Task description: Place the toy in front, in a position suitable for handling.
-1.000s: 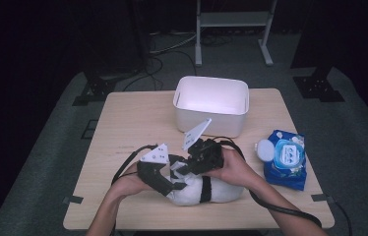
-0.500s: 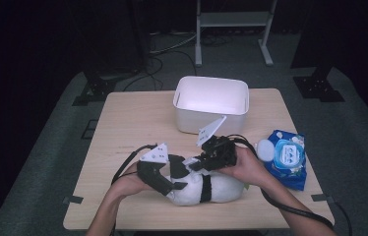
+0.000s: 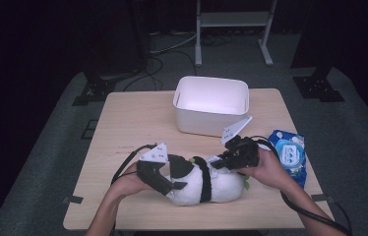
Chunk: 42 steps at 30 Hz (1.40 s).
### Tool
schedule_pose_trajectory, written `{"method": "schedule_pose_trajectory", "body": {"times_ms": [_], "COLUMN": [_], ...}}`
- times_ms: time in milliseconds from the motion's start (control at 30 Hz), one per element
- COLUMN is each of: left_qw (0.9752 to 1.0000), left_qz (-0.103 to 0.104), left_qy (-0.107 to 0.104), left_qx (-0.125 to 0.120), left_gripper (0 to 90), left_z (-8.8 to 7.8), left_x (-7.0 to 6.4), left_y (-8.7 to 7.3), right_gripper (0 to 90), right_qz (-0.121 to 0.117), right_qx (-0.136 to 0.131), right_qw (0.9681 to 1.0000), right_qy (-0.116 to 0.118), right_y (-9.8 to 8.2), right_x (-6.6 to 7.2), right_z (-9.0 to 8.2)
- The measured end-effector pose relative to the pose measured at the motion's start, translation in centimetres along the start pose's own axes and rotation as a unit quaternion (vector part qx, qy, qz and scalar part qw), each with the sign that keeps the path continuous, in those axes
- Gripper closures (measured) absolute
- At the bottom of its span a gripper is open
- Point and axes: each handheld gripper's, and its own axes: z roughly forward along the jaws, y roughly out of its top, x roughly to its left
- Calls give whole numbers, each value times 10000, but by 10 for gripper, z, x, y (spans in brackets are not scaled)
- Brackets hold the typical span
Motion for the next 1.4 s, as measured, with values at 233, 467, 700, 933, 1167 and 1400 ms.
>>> {"method": "schedule_pose_trajectory", "body": {"times_ms": [233, 467, 700, 933, 1167, 1400], "left_qw": [10000, 10000, 10000, 10000, 10000, 10000], "left_qz": [6, 19, 19, 56, 43, 11], "left_qy": [-12, -13, -17, -17, -15, -17], "left_qx": [10, 23, 20, 40, -10, -53], "left_gripper": [104, 104, 104, 103, 102, 102], "left_z": [0, -1, -1, -1, 0, -1], "left_x": [0, 0, 0, 0, 0, 0], "left_y": [0, 0, 0, 1, 1, 0], "right_gripper": [788, 787, 787, 788, 786, 775], "right_qz": [245, 445, 561, 549, 383, 146], "right_qx": [-88, -226, -342, -350, -311, -225], "right_qw": [9996, 9987, 9978, 9978, 9988, 9996], "right_qy": [-109, -102, -89, -89, -49, 94], "right_y": [-15, -30, -40, -40, -25, -5], "right_x": [-7, -13, -16, -14, -8, 0], "right_z": [-11, -17, -20, -20, -12, 1]}}
